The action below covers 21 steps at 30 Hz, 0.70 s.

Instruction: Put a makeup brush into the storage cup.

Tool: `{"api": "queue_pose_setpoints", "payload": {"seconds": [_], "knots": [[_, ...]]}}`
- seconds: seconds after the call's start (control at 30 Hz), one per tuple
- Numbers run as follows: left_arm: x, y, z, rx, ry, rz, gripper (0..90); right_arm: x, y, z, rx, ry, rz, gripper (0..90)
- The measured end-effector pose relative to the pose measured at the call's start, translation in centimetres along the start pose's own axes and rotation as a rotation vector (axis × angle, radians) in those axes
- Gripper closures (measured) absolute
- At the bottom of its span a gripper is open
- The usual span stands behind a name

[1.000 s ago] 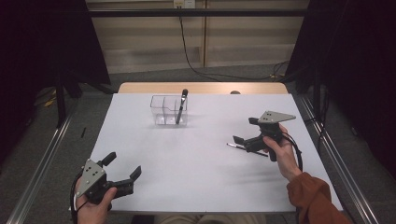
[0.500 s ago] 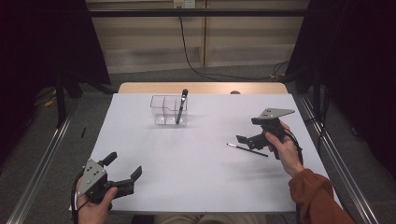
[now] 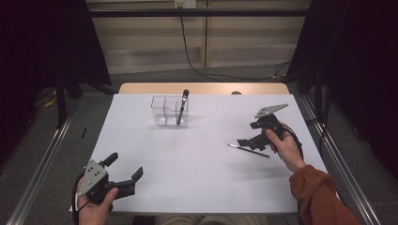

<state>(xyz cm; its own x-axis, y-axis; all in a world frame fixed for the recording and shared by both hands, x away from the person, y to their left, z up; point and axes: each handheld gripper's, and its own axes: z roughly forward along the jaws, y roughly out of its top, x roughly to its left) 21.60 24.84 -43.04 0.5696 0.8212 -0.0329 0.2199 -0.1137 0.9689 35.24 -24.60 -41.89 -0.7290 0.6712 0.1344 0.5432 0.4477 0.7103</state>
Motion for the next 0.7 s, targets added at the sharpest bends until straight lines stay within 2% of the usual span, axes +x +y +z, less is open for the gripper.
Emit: {"api": "queue_pose_setpoints", "payload": {"seconds": [0.1,0.13,0.23,0.27,0.47,0.5,0.7], "knots": [[0.00,0.01,0.03,0.002,-0.002,0.002,3.2,-0.11,-0.03,0.15,0.025,0.016,0.005,1.8],[0.01,0.01,0.03,0.002,-0.001,0.001,3.2,-0.20,-0.03,0.22,0.053,0.030,0.005,1.8],[0.03,0.01,0.04,0.002,-0.001,-0.001,3.2,-0.26,-0.06,0.28,0.073,0.038,0.005,2.0],[0.05,0.01,0.05,0.004,0.000,0.001,3.2,-0.29,-0.06,0.30,0.096,0.046,0.006,2.1],[0.02,0.00,0.16,0.005,-0.005,-0.003,3.2,-0.42,-0.09,0.47,0.157,0.060,-0.011,2.5],[0.00,-0.01,0.17,0.006,-0.004,-0.004,3.2,-0.38,-0.12,0.55,0.184,0.057,-0.019,2.9],[0.05,-0.02,0.17,0.007,-0.006,-0.010,3.2,-0.53,-0.32,0.80,0.244,0.087,-0.038,2.5]]}}
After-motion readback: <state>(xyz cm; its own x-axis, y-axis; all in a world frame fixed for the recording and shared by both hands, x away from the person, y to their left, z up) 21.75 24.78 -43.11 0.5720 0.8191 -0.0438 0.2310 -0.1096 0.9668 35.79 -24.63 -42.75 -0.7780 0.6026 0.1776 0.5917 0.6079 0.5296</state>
